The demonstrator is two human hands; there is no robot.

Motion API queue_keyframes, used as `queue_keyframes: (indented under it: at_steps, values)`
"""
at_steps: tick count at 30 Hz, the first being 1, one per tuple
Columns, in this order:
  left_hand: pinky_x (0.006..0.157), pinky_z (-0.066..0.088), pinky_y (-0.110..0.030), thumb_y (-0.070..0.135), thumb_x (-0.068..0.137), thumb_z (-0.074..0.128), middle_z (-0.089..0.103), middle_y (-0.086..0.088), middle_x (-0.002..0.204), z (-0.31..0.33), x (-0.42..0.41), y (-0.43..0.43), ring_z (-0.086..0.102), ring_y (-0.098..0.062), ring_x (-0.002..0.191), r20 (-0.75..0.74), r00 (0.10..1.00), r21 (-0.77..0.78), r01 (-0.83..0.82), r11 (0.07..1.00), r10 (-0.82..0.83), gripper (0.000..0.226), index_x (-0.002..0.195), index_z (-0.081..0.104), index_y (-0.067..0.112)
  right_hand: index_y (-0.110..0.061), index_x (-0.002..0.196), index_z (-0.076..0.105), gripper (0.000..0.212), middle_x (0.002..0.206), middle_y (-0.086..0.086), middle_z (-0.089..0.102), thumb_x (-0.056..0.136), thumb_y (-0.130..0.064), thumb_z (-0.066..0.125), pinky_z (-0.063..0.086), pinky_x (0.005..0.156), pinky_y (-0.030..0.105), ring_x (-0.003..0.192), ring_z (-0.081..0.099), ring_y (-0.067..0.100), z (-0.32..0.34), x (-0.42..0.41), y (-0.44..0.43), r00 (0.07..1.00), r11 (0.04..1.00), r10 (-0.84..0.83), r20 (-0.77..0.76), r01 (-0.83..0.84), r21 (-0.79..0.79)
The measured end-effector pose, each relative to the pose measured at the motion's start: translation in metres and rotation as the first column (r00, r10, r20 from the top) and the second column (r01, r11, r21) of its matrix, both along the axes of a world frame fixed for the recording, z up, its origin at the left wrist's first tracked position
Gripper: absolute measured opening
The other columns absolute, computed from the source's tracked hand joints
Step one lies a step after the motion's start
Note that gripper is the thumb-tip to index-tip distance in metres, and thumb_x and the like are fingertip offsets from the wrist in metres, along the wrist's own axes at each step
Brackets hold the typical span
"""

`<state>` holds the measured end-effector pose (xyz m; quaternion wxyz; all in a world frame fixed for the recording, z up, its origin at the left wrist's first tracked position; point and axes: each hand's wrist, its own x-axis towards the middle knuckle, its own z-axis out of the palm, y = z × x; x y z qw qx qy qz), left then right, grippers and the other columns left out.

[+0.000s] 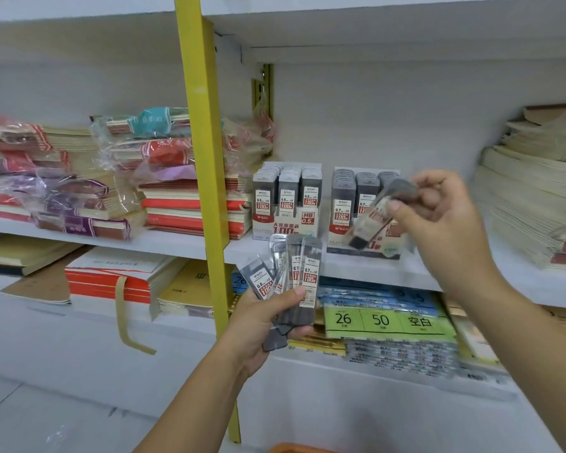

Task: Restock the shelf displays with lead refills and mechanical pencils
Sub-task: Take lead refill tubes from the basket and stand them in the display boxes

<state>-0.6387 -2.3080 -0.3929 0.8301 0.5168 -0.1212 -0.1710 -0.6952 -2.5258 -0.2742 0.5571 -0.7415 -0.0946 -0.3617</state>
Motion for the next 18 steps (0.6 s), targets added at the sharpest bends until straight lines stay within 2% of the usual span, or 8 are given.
queue_keyframes:
  at_steps: [2,6,9,12,15,18]
  values:
    - [0.053,0.059,-0.031,0.019,0.064,0.083,0.076,-0.014,0.108,0.004,0.004,-0.001,0.076,-0.028,0.084,0.020,1.000,-0.030,-0.004,1.000,0.004,0.048,0.111,0.071,0.018,-0.034,0.095,0.049,0.033,0.096,-0.006,0.072,0.087,-0.008,0.068,0.059,0.075,0.029,0.090,0.070,0.009,0.022,0.006,-0.001,0.997,0.995,-0.028,0.066,0.034,-0.091]
    - [0.054,0.060,-0.030,0.021,0.061,0.084,0.077,-0.010,0.107,0.010,0.007,-0.005,0.077,-0.027,0.084,0.043,0.999,-0.073,-0.005,0.997,0.009,0.032,0.092,0.079,0.028,-0.035,0.096,0.047,0.033,0.096,-0.004,0.070,0.088,-0.011,0.068,0.057,0.084,0.036,0.092,0.068,0.009,0.040,0.029,0.002,0.995,0.966,-0.073,0.069,0.088,-0.243]
    - [0.054,0.060,-0.031,0.023,0.061,0.085,0.077,-0.009,0.109,0.012,0.009,-0.005,0.077,-0.029,0.089,0.041,0.999,-0.099,-0.021,0.995,0.025,0.045,0.104,0.073,0.026,-0.031,0.103,0.047,0.031,0.093,-0.012,0.069,0.088,-0.016,0.069,0.055,0.080,0.024,0.086,0.065,-0.001,0.037,0.046,0.004,0.991,0.936,-0.132,0.022,0.132,-0.327]
    - [0.055,0.060,-0.031,0.022,0.062,0.084,0.077,-0.008,0.108,0.013,0.009,-0.006,0.076,-0.030,0.092,0.040,0.999,-0.092,-0.030,0.995,0.034,0.054,0.113,0.067,0.023,-0.032,0.106,0.045,0.034,0.089,-0.014,0.067,0.088,-0.019,0.070,0.047,0.070,0.014,0.081,0.062,-0.002,0.030,0.059,0.003,0.983,0.896,-0.178,-0.033,0.148,-0.418]
    - [0.056,0.060,-0.031,0.022,0.063,0.083,0.077,-0.009,0.109,0.013,0.009,-0.008,0.076,-0.031,0.095,0.037,0.999,-0.083,-0.016,0.996,0.020,0.056,0.116,0.064,0.020,-0.033,0.107,0.048,0.033,0.094,-0.015,0.058,0.085,-0.023,0.072,0.043,0.074,0.019,0.084,0.054,0.004,0.021,0.068,0.000,0.960,0.803,-0.280,-0.012,0.227,-0.552]
    - [0.057,0.060,-0.032,0.023,0.062,0.084,0.077,-0.009,0.111,0.012,0.009,-0.009,0.076,-0.031,0.095,0.030,0.999,-0.077,-0.010,0.997,0.012,0.061,0.119,0.064,0.020,-0.029,0.113,0.055,0.036,0.105,-0.012,0.044,0.083,-0.032,0.073,0.037,0.087,0.025,0.102,0.041,0.007,0.012,0.073,-0.002,0.915,0.649,-0.396,0.073,0.335,-0.683]
